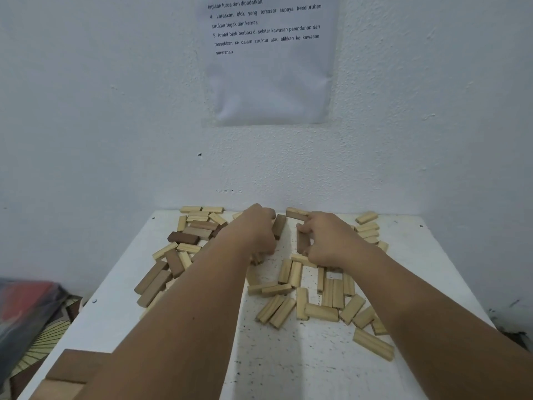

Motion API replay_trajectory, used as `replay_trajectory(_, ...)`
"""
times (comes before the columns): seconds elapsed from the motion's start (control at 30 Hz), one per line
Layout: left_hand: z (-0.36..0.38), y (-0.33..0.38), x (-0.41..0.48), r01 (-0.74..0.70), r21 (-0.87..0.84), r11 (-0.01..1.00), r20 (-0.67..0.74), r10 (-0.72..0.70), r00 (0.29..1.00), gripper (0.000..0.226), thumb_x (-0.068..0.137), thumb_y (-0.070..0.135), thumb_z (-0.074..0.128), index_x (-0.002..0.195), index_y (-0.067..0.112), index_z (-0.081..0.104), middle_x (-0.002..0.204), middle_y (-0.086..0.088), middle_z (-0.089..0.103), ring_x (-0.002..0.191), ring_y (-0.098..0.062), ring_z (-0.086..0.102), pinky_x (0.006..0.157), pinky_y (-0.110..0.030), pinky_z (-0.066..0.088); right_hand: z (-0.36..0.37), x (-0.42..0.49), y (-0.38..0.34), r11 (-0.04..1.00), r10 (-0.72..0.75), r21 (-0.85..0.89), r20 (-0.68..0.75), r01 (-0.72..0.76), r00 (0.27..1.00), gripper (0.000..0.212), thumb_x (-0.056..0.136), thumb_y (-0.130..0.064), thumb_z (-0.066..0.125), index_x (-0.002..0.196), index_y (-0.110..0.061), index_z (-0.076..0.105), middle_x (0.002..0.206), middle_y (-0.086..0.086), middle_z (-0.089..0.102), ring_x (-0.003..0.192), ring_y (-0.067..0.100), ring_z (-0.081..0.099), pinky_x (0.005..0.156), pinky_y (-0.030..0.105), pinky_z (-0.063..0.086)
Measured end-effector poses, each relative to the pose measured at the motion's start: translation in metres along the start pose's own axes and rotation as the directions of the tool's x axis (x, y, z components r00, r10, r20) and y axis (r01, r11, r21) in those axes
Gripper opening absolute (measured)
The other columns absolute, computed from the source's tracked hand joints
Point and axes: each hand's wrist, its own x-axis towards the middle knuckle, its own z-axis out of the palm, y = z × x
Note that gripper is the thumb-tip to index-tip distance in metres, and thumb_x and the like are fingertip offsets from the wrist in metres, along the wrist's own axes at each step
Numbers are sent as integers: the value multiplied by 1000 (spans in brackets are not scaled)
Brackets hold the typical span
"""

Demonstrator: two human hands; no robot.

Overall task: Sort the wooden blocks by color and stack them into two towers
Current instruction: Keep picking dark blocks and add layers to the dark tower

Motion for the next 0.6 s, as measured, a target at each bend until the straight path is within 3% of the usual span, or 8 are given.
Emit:
replay_trajectory(0.1, -3, -4, 2, -66, -49, 997, 26, 67, 997, 98, 78, 7, 81, 160, 27, 31, 155, -3, 40, 133, -29, 49, 101, -46, 53, 1, 2, 0, 1000, 20, 22, 7, -20, 1000, 45, 79, -22, 70, 124, -25, 70, 111, -10, 60, 100, 14, 60, 81, 36, 58)
replay_trajectory(0.17, -6, -4, 3, -82, -80, 993, 52, 86, 995, 105, 79, 5, 80, 163, 31, 22, 158, -3, 41, 138, -28, 48, 103, -44, 52, 4, 1, 1, 999, 30, 23, -3, -29, 1000, 37, 81, -24, 66, 118, -21, 71, 110, -8, 63, 98, 14, 61, 81, 37, 58)
replay_trajectory(0.3, -5, -2, 4, -134, -111, 985, 71, 143, 987, 103, 78, 8, 81, 160, 35, 26, 131, 2, 58, 114, -23, 58, 97, -43, 55, 4, 0, 2, 999, -16, -47, -9, 16, 1000, 28, 86, -24, 65, 113, -18, 71, 115, -7, 59, 103, 17, 59, 85, 42, 57)
replay_trajectory(0.5, 4, -3, 8, -199, -246, 949, -15, 201, 979, 92, 70, 25, 95, 147, 34, 45, 128, 11, 57, 100, -16, 64, 93, -42, 57, 3, 1, 3, 999, -12, -40, 5, 12, 1000, 30, 83, -30, 64, 111, -21, 72, 116, -8, 62, 102, 17, 61, 83, 40, 58)
replay_trajectory(0.6, 7, -7, 6, -194, -267, 944, -46, 189, 981, 100, 69, 28, 96, 152, 31, 42, 125, 9, 60, 100, -13, 64, 95, -40, 57, 3, -1, 4, 999, -28, -38, -2, 28, 1000, 29, 85, -25, 64, 112, -18, 72, 120, -7, 63, 109, 20, 60, 88, 43, 57)
